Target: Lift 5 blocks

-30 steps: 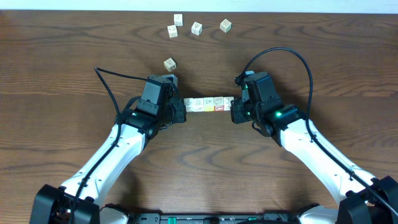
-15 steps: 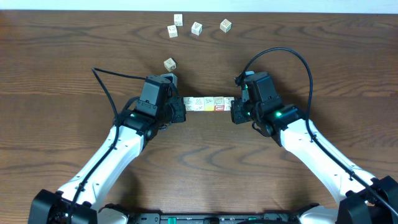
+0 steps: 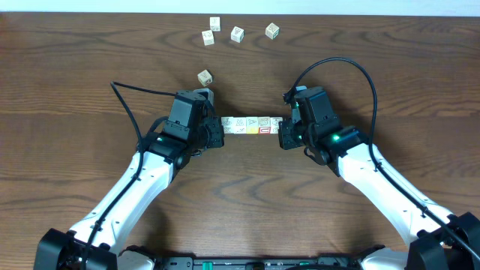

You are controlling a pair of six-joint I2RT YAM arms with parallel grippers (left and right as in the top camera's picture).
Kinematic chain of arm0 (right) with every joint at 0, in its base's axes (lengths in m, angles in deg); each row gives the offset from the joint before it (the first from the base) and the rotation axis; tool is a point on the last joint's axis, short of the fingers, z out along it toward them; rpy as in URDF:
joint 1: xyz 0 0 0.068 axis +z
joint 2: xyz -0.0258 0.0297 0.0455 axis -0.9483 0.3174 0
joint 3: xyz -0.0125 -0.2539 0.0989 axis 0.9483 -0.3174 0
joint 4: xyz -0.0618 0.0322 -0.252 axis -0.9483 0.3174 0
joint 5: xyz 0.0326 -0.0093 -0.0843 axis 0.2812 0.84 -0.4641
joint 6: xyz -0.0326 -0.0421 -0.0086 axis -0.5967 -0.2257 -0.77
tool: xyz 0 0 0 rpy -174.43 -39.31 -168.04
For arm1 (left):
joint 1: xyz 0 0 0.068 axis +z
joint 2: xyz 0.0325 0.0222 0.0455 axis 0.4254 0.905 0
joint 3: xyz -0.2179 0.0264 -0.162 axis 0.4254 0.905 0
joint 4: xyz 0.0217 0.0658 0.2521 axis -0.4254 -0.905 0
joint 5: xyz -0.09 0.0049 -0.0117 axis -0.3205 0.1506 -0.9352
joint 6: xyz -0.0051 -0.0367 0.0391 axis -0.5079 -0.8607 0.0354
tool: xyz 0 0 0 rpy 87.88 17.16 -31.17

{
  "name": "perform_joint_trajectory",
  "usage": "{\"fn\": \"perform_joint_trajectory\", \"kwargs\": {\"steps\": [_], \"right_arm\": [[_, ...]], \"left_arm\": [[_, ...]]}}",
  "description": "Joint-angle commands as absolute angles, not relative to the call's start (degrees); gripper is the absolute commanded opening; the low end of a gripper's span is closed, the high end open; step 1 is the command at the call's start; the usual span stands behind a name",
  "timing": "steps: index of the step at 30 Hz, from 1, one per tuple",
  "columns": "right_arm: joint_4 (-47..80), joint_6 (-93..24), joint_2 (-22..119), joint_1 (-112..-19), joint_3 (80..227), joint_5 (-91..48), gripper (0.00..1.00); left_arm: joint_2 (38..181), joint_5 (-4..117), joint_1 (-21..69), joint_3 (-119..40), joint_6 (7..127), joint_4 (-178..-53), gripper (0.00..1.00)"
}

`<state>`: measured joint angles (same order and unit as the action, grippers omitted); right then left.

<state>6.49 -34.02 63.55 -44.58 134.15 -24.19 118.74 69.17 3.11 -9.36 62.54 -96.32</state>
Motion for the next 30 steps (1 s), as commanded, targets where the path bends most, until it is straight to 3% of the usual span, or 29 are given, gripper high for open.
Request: {"fn": "perform_joint_trajectory", "kwargs": {"steps": [1, 30], "right_arm": [[4.92, -34.28, 61.14, -39.46, 134.76, -5.57, 0.01], [5.09, -34.30, 59.96, -39.46, 134.76, -5.83, 0.01]], "left_arm": [[117.56, 55.12, 0.34, -14.08, 62.02, -93.83, 0.08], [115.90, 55.10, 0.34, -14.50, 61.56, -93.80, 0.07]]}}
